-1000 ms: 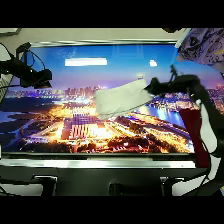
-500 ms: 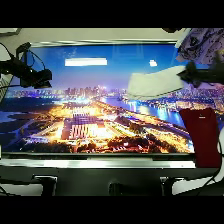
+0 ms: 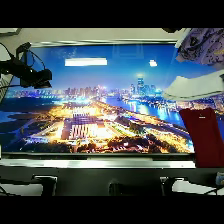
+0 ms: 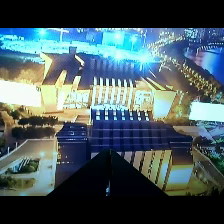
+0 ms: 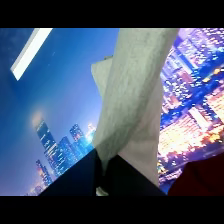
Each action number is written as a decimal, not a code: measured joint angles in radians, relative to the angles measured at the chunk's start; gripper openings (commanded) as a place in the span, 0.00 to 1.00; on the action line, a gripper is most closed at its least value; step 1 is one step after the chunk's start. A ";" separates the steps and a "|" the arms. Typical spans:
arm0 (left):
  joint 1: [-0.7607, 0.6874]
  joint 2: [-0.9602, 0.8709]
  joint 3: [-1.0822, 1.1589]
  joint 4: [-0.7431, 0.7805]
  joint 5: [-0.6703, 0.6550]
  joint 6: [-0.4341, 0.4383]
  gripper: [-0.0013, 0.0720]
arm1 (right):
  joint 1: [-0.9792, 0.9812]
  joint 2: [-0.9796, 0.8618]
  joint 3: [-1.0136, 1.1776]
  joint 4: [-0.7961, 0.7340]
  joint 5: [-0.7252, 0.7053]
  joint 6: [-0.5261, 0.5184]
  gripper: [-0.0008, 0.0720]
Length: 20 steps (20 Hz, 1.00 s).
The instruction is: Fold the clothes and pants, and hang the long-sleeved shirts on hangers.
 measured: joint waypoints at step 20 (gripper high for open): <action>0.000 0.000 0.000 0.000 -0.005 0.000 0.04 | -0.019 0.179 -0.082 -0.575 -0.346 0.235 0.05</action>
